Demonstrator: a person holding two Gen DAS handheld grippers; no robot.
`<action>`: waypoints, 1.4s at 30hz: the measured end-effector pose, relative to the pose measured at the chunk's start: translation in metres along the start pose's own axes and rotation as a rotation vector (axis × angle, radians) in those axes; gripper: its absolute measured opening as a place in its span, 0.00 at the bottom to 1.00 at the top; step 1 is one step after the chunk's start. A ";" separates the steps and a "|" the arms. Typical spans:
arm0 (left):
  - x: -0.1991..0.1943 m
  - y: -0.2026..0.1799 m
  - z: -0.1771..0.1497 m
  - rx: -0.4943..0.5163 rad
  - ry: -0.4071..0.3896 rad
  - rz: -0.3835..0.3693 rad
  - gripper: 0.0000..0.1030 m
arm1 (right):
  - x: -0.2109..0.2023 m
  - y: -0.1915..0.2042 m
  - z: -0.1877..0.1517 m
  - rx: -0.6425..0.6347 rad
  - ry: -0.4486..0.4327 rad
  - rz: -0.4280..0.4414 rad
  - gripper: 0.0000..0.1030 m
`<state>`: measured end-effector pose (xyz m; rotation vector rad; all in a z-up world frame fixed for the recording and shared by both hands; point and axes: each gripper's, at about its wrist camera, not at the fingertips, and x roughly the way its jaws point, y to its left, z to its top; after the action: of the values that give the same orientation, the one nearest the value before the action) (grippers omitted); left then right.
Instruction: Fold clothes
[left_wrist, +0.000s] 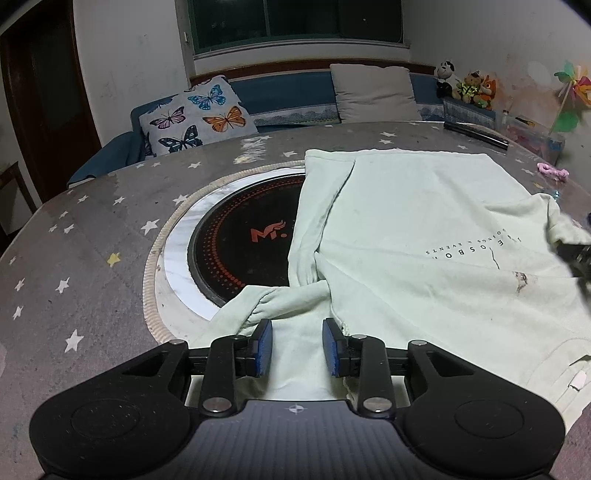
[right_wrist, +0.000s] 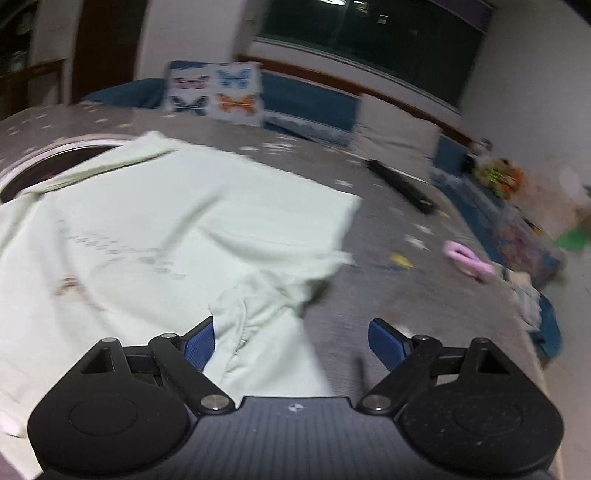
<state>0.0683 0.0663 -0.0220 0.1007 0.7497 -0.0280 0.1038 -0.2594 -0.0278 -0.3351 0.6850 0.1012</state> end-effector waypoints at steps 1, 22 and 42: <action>0.000 0.000 0.000 0.000 -0.001 -0.001 0.32 | -0.002 -0.011 -0.002 0.018 -0.011 -0.049 0.85; -0.010 -0.005 -0.010 0.013 -0.016 0.020 0.32 | -0.051 -0.035 -0.046 0.098 -0.029 0.097 0.87; -0.029 0.001 -0.024 -0.013 -0.011 0.025 0.34 | -0.038 -0.102 -0.040 0.254 -0.069 -0.037 0.87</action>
<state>0.0311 0.0697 -0.0193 0.0977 0.7374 0.0000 0.0708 -0.3680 -0.0046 -0.0995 0.6148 -0.0105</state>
